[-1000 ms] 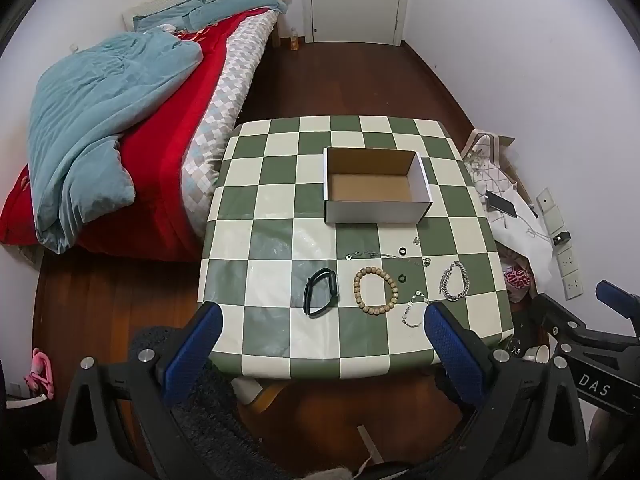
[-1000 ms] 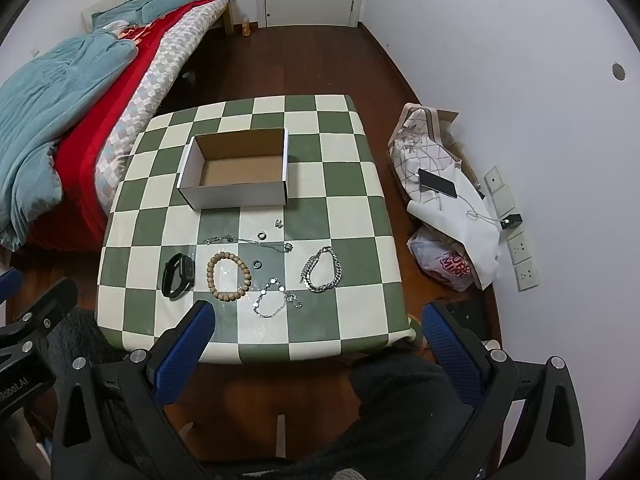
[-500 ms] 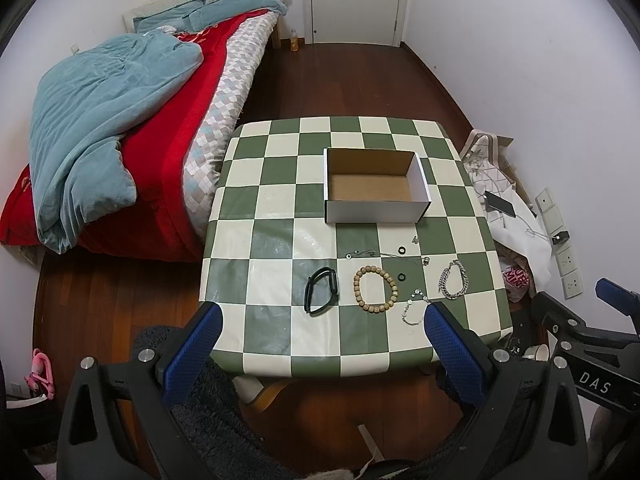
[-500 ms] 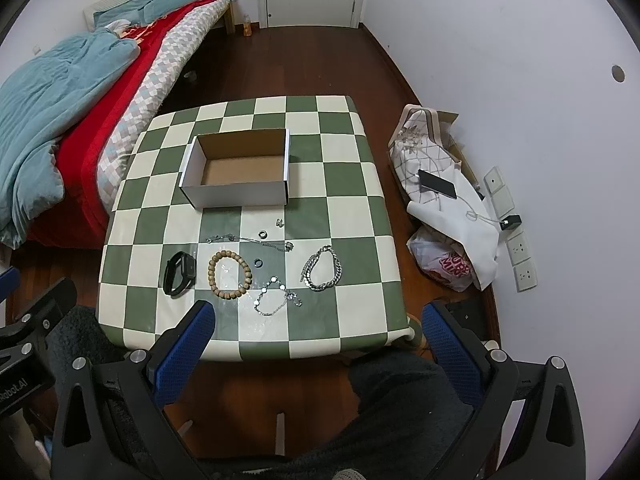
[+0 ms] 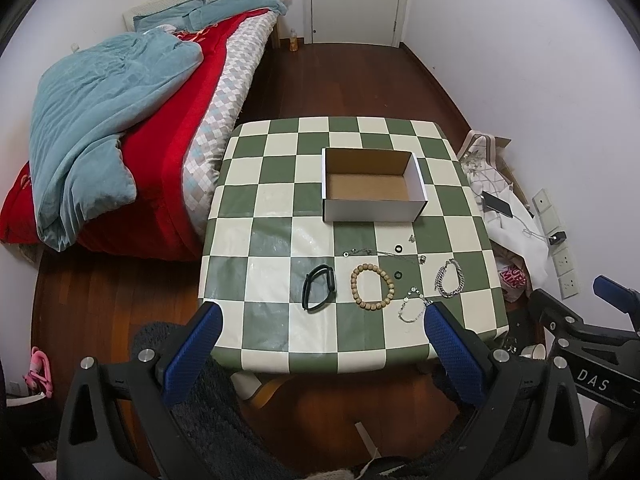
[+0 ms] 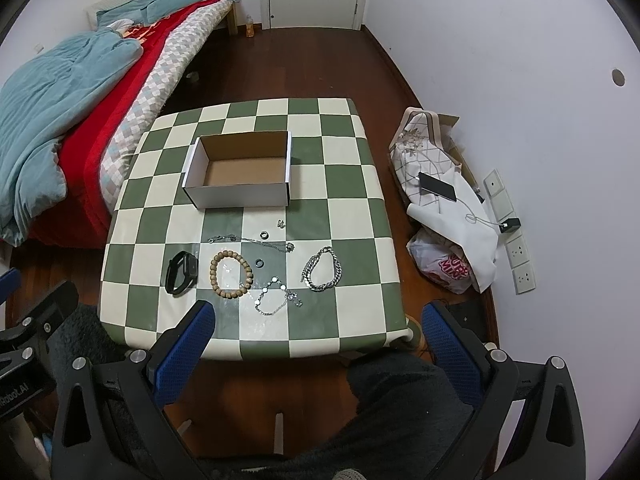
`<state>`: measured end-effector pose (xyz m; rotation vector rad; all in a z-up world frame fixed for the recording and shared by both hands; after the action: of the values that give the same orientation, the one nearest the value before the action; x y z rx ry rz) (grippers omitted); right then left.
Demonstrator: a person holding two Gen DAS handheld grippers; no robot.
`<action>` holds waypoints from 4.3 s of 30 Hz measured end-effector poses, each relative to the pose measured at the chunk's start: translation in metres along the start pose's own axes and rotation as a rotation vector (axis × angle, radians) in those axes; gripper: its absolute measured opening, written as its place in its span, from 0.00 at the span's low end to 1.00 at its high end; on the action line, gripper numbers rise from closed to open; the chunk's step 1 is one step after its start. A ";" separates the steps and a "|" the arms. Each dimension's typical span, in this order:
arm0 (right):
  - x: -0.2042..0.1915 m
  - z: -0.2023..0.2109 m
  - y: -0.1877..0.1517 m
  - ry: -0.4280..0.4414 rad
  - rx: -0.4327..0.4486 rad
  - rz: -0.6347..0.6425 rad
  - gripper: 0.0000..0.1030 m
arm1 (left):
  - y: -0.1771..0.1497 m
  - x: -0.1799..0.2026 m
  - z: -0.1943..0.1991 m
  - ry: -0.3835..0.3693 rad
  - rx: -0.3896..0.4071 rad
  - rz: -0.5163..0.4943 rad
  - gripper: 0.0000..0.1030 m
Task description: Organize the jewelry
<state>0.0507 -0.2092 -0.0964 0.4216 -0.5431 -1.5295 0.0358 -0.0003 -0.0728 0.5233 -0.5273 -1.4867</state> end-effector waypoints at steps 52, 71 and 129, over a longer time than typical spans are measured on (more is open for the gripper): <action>0.001 0.036 0.019 0.008 0.040 0.015 1.00 | 0.012 0.004 0.018 -0.009 0.036 0.007 1.00; 0.017 -0.024 0.008 0.006 0.017 -0.103 1.00 | 0.020 -0.027 -0.035 0.185 0.101 -0.030 1.00; -0.089 -0.190 -0.032 0.203 -0.122 -0.131 0.09 | -0.038 -0.037 -0.207 0.099 -0.137 -0.099 0.03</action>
<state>0.1367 -0.1355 -0.2755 0.5187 -0.2666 -1.6139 0.1345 0.0366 -0.2591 0.5177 -0.3235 -1.5697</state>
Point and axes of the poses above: each gripper's, at about its wrist camera, not at the fingertips, and z roughly against the way its jaws point, x to its right, y to its top, the point moved 10 cm from there along -z, roughly the way its jaws point, and after that the axes turned 12 degrees about x, right-handed, at the moved point
